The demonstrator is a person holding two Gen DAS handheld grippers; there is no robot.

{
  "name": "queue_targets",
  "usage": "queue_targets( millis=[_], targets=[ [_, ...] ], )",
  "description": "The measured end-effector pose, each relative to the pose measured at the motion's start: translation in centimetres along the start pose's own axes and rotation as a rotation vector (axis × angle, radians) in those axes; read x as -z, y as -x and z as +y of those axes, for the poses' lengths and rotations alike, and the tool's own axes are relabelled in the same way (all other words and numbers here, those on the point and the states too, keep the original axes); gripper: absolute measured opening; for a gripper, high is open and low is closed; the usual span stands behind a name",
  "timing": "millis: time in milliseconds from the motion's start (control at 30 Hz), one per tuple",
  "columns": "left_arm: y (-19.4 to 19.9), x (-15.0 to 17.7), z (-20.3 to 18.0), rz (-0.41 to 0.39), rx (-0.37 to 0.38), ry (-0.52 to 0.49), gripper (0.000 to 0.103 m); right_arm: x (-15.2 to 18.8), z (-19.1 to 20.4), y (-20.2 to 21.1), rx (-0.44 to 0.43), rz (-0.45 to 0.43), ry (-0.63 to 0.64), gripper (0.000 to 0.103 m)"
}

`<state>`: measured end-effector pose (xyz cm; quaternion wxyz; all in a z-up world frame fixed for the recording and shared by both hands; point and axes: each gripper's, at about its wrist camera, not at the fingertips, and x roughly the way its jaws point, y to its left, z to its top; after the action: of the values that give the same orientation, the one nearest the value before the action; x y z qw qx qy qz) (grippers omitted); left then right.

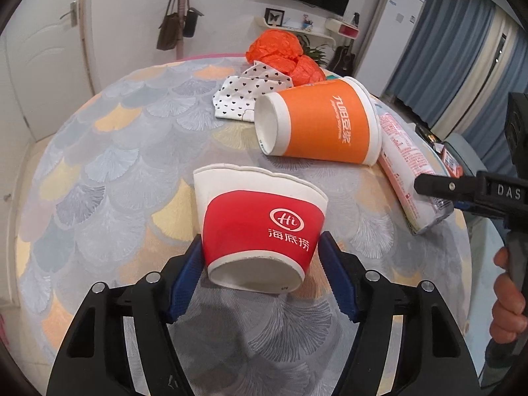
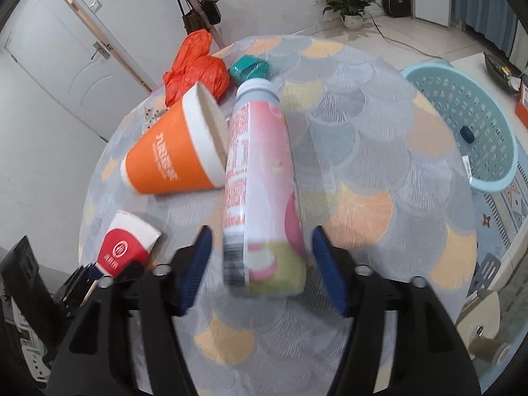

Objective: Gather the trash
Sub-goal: 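Lift the red cup with the left tool while the right tool grasps the pink bottle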

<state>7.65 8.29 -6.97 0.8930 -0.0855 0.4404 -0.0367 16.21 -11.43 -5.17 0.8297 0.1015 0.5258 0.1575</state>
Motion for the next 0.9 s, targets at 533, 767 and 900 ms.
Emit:
queue_targets(
  millis=[533,767,900],
  targets=[
    [3.9,-1.3,-3.1,-0.131,0.027,-0.035,0.066,-1.7,0.3,-1.3,0.072,-0.047,0.105,0.046],
    [4.7,-3.0,-6.0,-0.171,0.067,-0.08,0.066,-1.7,-2.0,1.9,0.006,-0.114,0.056,0.046],
    [4.8,-4.1,-8.2,-0.198,0.087,-0.122,0.066,-2.3,-3.8,4.0,-0.008,-0.149,0.024,0.046]
  ],
)
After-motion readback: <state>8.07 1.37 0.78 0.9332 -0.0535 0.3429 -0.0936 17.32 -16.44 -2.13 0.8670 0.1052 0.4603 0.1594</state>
